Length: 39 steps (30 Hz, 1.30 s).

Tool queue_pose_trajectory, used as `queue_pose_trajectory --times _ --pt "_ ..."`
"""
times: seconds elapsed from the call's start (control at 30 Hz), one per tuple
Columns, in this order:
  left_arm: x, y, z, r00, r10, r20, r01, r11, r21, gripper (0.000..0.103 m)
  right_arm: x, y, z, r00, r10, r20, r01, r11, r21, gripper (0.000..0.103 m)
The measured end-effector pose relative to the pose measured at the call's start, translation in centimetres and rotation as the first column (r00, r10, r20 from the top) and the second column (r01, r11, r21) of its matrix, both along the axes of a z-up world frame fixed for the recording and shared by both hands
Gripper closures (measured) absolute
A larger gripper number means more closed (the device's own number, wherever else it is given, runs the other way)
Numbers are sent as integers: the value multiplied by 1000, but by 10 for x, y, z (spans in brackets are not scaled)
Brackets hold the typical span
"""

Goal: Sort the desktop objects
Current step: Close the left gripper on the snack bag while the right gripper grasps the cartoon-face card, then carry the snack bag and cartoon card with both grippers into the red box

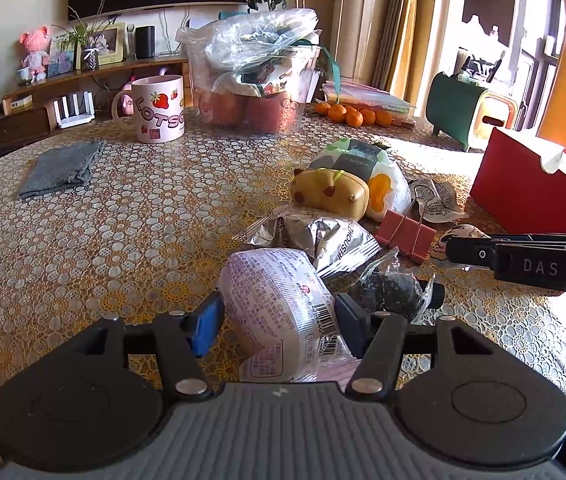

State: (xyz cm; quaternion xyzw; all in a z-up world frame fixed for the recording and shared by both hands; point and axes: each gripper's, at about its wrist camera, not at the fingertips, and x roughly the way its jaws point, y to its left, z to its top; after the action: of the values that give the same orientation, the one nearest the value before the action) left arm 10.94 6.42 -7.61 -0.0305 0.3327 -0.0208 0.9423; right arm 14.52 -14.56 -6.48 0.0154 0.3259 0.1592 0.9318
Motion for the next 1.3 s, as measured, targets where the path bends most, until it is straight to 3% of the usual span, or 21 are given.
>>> queue_pose_trajectory --times 0.6,0.97,1.3 --pt "-42 -19 56 997 29 74 -28 1000 -14 43 -54 -53 42 995 3 105 -5 1000 22 68" --pt "-49 -61 88 992 -62 110 65 998 -27 43 -73 -100 73 986 1 165 -7 999 35 68" --pt "-33 -100 107 983 -142 119 148 988 -39 43 -64 -148 92 979 -46 196 37 998 50 68"
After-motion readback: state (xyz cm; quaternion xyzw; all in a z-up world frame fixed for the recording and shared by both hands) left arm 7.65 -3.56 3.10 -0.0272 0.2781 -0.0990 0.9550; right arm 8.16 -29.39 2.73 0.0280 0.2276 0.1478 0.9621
